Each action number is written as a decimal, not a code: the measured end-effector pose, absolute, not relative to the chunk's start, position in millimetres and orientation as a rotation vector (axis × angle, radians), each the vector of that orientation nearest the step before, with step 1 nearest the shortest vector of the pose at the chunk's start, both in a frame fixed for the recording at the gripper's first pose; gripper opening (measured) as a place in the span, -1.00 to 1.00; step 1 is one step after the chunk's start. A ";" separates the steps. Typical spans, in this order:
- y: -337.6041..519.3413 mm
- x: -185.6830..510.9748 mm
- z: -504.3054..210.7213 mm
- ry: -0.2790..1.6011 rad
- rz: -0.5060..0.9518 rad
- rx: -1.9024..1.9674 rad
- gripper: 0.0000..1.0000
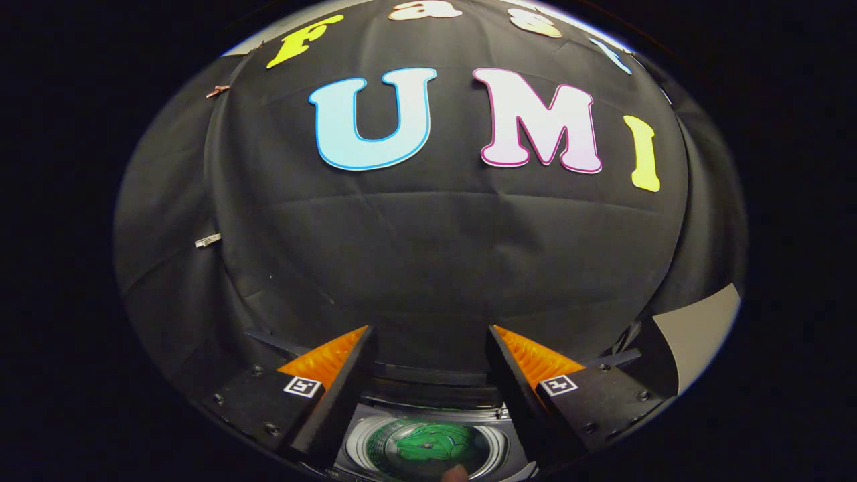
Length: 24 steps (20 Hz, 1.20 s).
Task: Put the clothes into the washing machine and then close the washing machine lid.
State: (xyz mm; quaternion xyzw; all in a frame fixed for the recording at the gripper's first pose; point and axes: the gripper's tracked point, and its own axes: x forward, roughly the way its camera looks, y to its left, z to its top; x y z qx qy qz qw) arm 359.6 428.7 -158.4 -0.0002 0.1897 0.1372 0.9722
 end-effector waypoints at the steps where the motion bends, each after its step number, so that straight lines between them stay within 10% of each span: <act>1: 427.2 355.3 -159.7 0.384 0.284 0.001 1.00; 24: 423.5 265.0 -183.4 0.281 0.351 -0.060 1.00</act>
